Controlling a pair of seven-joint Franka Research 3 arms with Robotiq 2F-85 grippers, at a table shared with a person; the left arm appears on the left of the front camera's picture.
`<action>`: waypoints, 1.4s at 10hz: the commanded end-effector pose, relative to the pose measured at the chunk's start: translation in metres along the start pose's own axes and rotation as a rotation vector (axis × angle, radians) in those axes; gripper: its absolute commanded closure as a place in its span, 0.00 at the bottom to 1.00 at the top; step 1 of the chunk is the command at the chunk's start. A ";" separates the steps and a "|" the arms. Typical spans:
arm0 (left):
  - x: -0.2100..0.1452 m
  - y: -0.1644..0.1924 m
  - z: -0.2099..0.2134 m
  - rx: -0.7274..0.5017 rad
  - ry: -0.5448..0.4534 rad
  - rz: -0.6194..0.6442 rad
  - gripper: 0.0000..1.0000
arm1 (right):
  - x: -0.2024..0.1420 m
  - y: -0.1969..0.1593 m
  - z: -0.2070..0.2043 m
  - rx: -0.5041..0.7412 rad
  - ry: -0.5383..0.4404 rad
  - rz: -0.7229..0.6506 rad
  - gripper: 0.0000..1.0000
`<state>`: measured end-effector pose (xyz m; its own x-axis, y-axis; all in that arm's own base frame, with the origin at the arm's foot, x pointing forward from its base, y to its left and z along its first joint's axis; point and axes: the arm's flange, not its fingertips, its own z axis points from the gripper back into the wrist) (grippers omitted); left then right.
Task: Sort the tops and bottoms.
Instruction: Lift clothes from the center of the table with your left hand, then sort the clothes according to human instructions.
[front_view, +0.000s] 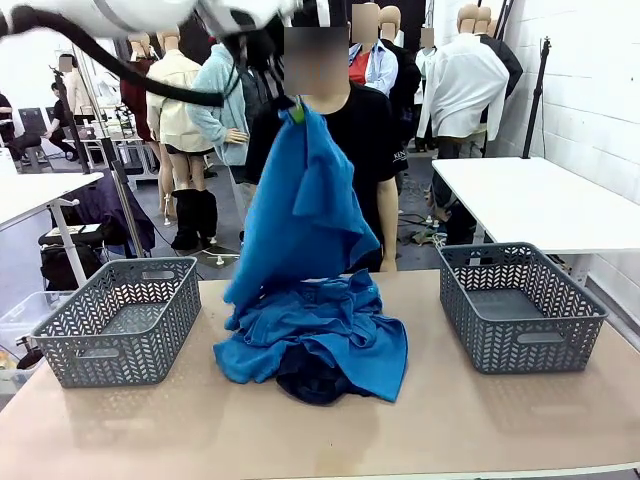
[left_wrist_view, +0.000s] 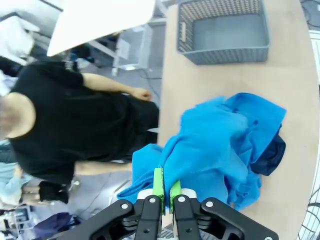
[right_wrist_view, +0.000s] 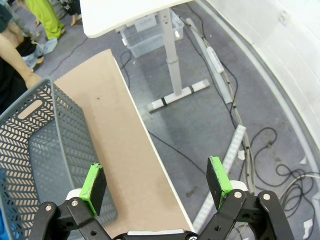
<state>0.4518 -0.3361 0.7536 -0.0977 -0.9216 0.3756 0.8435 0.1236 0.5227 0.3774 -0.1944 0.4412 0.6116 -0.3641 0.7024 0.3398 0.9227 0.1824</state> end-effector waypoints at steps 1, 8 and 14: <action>0.018 0.015 0.040 0.096 0.044 0.056 1.00 | 0.000 0.003 0.000 -0.004 0.003 -0.021 0.00; 0.121 -0.005 0.209 0.397 -0.047 0.137 1.00 | 0.000 0.003 0.000 -0.004 0.003 -0.021 0.00; 0.104 -0.024 0.212 0.392 -0.069 0.126 1.00 | 0.000 0.003 0.000 -0.004 0.003 -0.021 0.00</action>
<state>0.3101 -0.3626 0.9393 -0.0377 -0.8729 0.4865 0.5896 0.3736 0.7161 0.3775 -0.1942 0.4413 0.6116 -0.3636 0.7026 0.3396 0.9228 0.1820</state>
